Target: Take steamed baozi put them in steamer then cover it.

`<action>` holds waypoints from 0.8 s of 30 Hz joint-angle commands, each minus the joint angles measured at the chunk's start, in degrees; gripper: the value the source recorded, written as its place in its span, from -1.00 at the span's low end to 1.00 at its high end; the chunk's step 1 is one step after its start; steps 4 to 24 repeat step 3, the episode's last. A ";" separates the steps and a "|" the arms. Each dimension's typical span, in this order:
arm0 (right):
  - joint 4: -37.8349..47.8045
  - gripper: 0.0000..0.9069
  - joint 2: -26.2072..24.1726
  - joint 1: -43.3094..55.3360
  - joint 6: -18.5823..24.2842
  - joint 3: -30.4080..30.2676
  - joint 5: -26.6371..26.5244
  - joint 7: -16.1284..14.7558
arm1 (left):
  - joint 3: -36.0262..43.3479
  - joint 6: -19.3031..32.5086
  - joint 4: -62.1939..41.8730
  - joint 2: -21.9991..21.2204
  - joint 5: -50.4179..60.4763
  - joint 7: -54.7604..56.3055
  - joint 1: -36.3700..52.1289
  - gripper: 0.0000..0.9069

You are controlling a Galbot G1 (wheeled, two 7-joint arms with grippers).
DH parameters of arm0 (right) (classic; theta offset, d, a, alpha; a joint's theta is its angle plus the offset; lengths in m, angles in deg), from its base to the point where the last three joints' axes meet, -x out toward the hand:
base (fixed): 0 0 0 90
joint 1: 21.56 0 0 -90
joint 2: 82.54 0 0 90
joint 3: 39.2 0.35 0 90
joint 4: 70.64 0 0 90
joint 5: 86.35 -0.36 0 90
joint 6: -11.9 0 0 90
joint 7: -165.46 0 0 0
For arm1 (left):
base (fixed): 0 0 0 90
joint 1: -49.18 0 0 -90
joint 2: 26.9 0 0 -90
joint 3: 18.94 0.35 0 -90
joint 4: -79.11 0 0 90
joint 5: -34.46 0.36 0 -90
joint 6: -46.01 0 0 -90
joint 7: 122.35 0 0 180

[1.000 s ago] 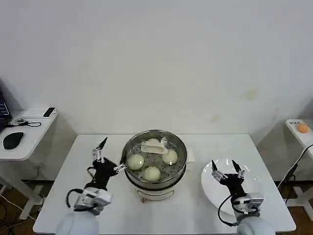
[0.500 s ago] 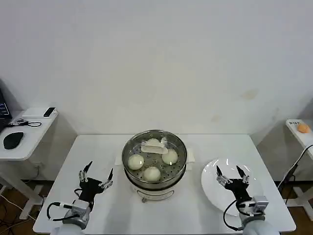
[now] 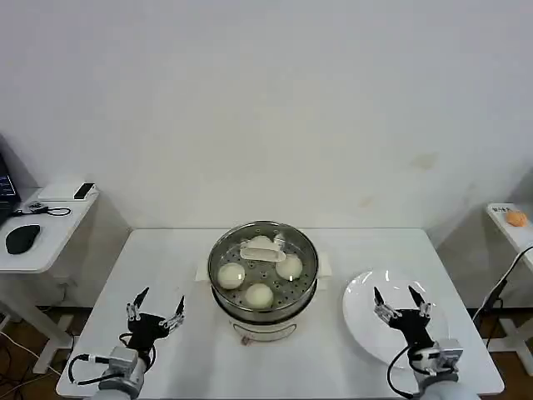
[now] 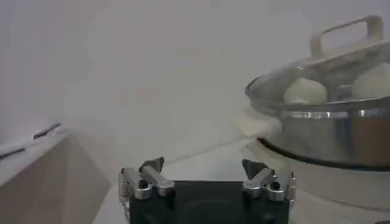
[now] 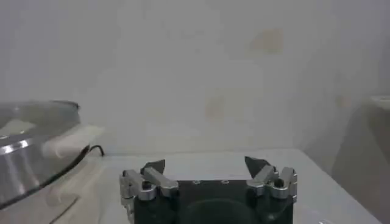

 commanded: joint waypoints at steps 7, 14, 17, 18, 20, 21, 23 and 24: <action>0.29 1.00 0.10 -0.70 0.27 0.66 1.13 -0.25 | -0.83 0.12 -0.43 0.41 -3.06 -0.12 -0.81 1.00; 0.29 1.00 0.10 -0.70 0.27 0.66 1.13 -0.25 | -0.83 0.12 -0.43 0.41 -3.06 -0.12 -0.81 1.00; 0.29 1.00 0.10 -0.70 0.27 0.66 1.13 -0.25 | -0.83 0.12 -0.43 0.41 -3.06 -0.12 -0.81 1.00; 0.29 1.00 0.10 -0.70 0.27 0.66 1.13 -0.25 | -0.83 0.12 -0.43 0.41 -3.06 -0.12 -0.81 1.00; 0.29 1.00 0.10 -0.70 0.27 0.66 1.13 -0.25 | -0.83 0.12 -0.43 0.41 -3.06 -0.12 -0.81 1.00; 0.29 1.00 0.10 -0.70 0.27 0.66 1.13 -0.25 | -0.83 0.12 -0.43 0.41 -3.06 -0.12 -0.81 1.00; 0.29 1.00 0.10 -0.70 0.27 0.66 1.13 -0.25 | -0.83 0.12 -0.43 0.41 -3.06 -0.12 -0.81 1.00; 0.29 1.00 0.10 -0.70 0.27 0.66 1.13 -0.25 | -0.83 0.12 -0.43 0.41 -3.06 -0.12 -0.81 1.00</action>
